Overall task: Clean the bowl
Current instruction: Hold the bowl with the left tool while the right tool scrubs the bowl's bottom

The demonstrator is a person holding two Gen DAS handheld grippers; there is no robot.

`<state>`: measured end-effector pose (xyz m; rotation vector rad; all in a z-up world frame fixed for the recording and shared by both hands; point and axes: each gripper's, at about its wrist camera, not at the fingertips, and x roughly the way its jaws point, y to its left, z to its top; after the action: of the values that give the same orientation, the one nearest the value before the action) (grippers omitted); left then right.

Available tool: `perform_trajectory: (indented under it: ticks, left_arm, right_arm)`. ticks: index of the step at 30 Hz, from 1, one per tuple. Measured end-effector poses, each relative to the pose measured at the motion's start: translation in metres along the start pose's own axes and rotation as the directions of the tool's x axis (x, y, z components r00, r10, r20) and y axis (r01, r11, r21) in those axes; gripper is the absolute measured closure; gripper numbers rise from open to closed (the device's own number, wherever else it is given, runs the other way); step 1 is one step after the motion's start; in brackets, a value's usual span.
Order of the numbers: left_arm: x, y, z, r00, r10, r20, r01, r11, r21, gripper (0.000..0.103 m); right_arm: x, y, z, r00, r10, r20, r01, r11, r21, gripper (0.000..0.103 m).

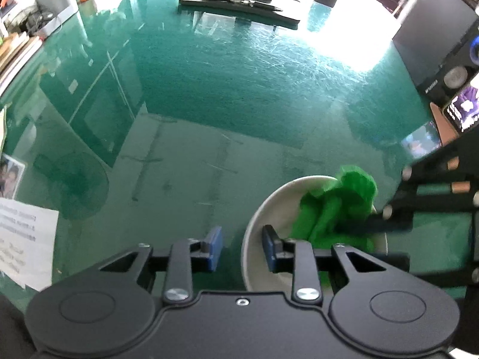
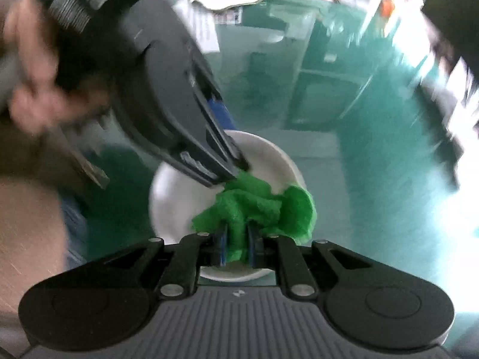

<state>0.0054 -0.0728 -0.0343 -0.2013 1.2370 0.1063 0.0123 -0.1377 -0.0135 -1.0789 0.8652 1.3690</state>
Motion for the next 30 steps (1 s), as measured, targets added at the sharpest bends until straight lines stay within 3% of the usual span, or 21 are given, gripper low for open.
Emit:
perform_trajectory:
  ticks: [3,6,10,13,16,19,21,23,25,28,30]
  left_arm:
    - [0.001,-0.003,0.0,1.0,0.009,-0.001,-0.008,1.0,0.019,0.073]
    - [0.001,-0.006,-0.001,1.0,0.017,-0.002,-0.017,0.999,0.039,0.073]
    - [0.002,-0.009,-0.001,1.0,0.025,-0.004,-0.025,0.998,0.061,0.07]
    - [0.003,-0.008,-0.001,1.0,0.013,-0.007,-0.012,0.999,0.051,0.068]
    - [0.003,-0.006,-0.002,1.0,0.012,-0.006,-0.012,0.999,0.047,0.067]
    - [0.003,-0.005,-0.001,1.0,0.019,-0.001,-0.019,0.999,0.049,0.066]
    - [0.003,-0.006,-0.002,1.0,0.023,0.001,-0.023,0.998,0.052,0.065]
    - [0.003,-0.007,-0.001,1.0,0.025,0.002,-0.025,0.998,0.055,0.065]
    - [0.003,-0.008,-0.001,1.0,0.024,0.001,-0.024,0.998,0.059,0.064]
    - [0.003,-0.009,-0.002,1.0,0.025,-0.001,-0.025,0.998,0.066,0.064]
    - [0.003,-0.008,-0.001,1.0,0.026,0.0,-0.026,0.998,0.065,0.063]
  right_arm:
    - [0.023,0.004,0.007,0.999,-0.048,-0.015,0.047,0.997,-0.065,0.09]
    - [0.011,0.015,0.006,0.998,-0.055,-0.035,0.052,0.997,-0.061,0.09]
    - [-0.021,0.026,0.004,0.99,0.115,-0.083,-0.11,0.992,0.054,0.086]
    - [-0.015,0.018,0.011,0.975,0.215,-0.059,-0.206,0.971,0.122,0.087]
    - [-0.014,0.025,0.009,0.987,0.133,-0.087,-0.13,0.991,0.044,0.089]
    - [-0.008,0.032,0.013,0.994,-0.036,-0.1,0.029,0.997,-0.069,0.088]
    - [-0.004,0.033,0.015,0.993,-0.058,-0.101,0.05,0.996,-0.077,0.086]
    - [-0.004,0.034,0.014,0.994,-0.027,-0.105,0.022,0.999,-0.049,0.086]
    - [-0.007,0.033,0.012,0.992,0.096,-0.082,-0.092,0.994,0.049,0.086]
    - [-0.012,0.027,0.008,0.982,0.18,-0.06,-0.173,0.978,0.115,0.086]
    - [-0.015,0.027,0.004,0.987,0.137,-0.078,-0.131,0.988,0.077,0.089]
